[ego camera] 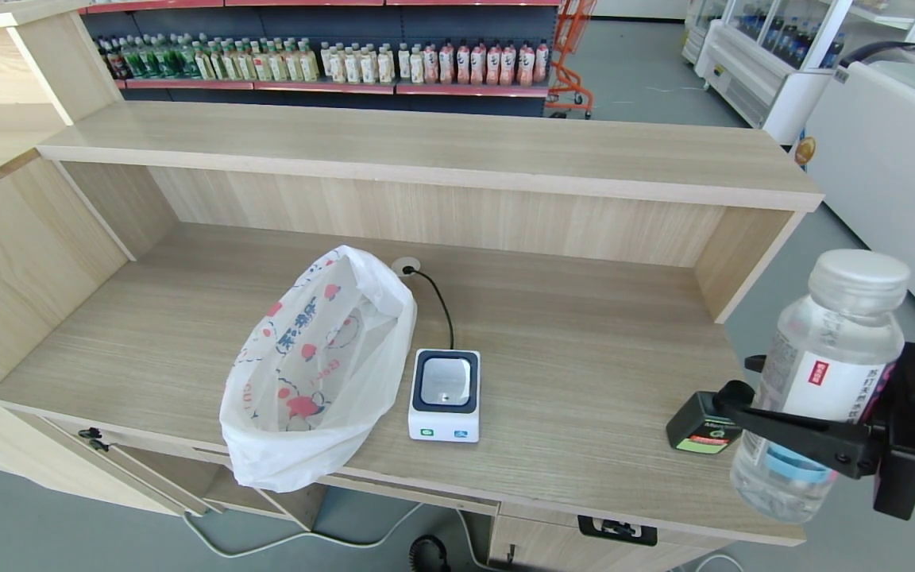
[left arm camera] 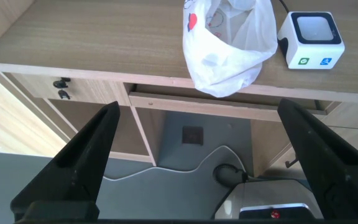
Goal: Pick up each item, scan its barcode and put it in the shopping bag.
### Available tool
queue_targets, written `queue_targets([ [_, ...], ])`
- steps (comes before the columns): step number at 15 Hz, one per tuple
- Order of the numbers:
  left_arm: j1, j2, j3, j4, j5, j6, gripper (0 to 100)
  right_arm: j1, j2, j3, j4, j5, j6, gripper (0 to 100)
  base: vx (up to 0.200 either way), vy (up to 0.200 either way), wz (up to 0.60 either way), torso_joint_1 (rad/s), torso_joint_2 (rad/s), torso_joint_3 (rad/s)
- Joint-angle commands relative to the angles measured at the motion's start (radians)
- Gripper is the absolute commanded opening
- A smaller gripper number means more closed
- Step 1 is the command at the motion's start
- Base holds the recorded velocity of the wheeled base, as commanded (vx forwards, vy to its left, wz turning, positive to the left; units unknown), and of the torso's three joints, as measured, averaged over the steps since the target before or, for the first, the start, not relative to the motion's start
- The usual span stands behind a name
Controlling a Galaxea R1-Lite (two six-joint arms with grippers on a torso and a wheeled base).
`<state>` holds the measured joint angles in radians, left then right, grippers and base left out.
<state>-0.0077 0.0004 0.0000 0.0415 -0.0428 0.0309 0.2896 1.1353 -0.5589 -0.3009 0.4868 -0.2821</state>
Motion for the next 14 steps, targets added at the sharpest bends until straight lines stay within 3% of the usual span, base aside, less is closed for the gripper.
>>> queue_targets([
  [1, 0.002, 0.0, 0.0, 0.0, 0.0, 0.0, 100, 0.002, 0.006, 0.001, 0.0, 0.001, 0.0, 0, 0.0, 0.0, 0.0, 0.0, 0.0, 0.0],
  [4, 0.0, 0.0, 0.0, 0.0, 0.0, 0.0, 100, 0.003, 0.003, 0.004, 0.0, 0.004, 0.0, 0, 0.0, 0.0, 0.0, 0.0, 0.0, 0.0],
  [14, 0.002, 0.0, 0.0, 0.0, 0.0, 0.003, 100, 0.0, 0.006, -0.004, -0.001, 0.021, 0.004, 0, 0.0, 0.2, 0.0, 0.003, 0.0, 0.002],
])
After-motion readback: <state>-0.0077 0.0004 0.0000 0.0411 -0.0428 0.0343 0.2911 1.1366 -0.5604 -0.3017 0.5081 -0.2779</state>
